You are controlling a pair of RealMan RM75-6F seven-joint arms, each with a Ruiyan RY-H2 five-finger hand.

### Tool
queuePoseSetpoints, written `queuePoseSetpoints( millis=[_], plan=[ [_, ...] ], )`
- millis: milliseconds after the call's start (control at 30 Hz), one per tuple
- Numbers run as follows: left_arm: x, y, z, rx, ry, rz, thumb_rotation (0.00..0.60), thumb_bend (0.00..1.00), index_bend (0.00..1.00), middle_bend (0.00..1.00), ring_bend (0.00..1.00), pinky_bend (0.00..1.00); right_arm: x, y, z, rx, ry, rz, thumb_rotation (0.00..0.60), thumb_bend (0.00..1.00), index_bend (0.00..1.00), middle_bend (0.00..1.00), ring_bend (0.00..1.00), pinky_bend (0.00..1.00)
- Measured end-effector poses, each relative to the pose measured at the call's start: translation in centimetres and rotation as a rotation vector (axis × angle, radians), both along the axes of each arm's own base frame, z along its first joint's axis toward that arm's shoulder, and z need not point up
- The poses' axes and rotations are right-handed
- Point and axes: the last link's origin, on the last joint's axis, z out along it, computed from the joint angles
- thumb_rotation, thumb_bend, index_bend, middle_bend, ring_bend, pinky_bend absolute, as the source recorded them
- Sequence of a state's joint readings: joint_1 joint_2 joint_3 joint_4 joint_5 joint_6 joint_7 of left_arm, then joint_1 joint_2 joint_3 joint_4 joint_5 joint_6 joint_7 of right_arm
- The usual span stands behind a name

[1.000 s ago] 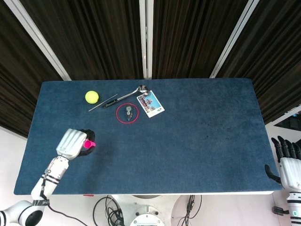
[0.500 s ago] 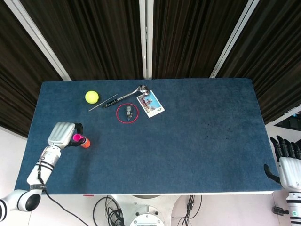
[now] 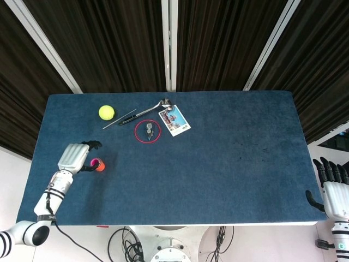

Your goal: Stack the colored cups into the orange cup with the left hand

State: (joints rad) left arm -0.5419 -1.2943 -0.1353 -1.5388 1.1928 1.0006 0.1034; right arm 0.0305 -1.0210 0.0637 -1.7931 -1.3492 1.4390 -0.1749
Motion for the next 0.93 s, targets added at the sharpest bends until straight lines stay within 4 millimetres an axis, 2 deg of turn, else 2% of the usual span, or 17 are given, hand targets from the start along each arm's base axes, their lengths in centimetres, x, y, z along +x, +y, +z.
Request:
queuePoseSetpoints(
  millis=[100,267,367,433,500,600,700,833,933],
  plan=[
    [0.0,-0.1,0.4,0.035,-0.009,-0.012,0.6,0.18,0.04,0.02,0.0,0.19,-0.1,0.0,0.0,-0.002,0.0,-0.001,0.6,0.29,0.0,0.0,0.0,0.0],
    [-0.1,-1.1,1.7,0.119,-0.038,-0.033,0.6,0.18,0.04,0.02,0.0,0.17,-0.2,0.2,-0.1,-0.004,-0.003,-0.002,0.6,0.29,0.0,0.0,0.0,0.0],
    [-1.0,-2.5,2.9,0.202,-0.074,-0.052,0.6,0.24,0.04,0.03,0.0,0.17,-0.5,0.4,-0.3,-0.008,0.001,-0.003,0.6,0.29,0.0,0.0,0.0,0.0],
    [-2.3,-3.9,3.8,0.264,-0.107,-0.055,0.6,0.25,0.04,0.03,0.0,0.14,-0.9,0.5,-0.7,-0.008,0.003,-0.003,0.6,0.29,0.0,0.0,0.0,0.0],
    [-3.6,-4.9,4.3,0.305,-0.111,-0.055,0.6,0.21,0.04,0.03,0.0,0.11,-1.5,0.8,-1.3,-0.006,0.004,-0.005,0.6,0.28,0.0,0.0,0.0,0.0],
    [-6.5,-7.3,5.0,0.353,-0.044,-0.053,0.6,0.15,0.04,0.03,0.0,0.08,-2.5,1.4,-2.2,-0.004,-0.004,-0.014,0.6,0.28,0.0,0.0,0.0,0.0],
    [-9.5,-10.6,5.1,0.368,0.056,-0.029,0.6,0.13,0.04,0.02,0.0,0.07,-3.1,2.1,-2.9,-0.009,-0.02,-0.018,0.6,0.28,0.0,0.0,0.0,0.0],
    [-11.1,-13.1,4.6,0.34,0.1,0.005,0.6,0.13,0.0,0.0,0.0,0.06,-3.0,2.1,-3.0,-0.029,-0.022,-0.002,0.6,0.28,0.0,0.0,0.0,0.0],
    [-11.4,-13.5,4.6,0.313,0.081,0.025,0.6,0.13,0.0,0.0,0.0,0.06,-3.0,1.9,-3.1,-0.049,-0.021,0.006,0.6,0.28,0.0,0.0,0.0,0.0]
  ],
)
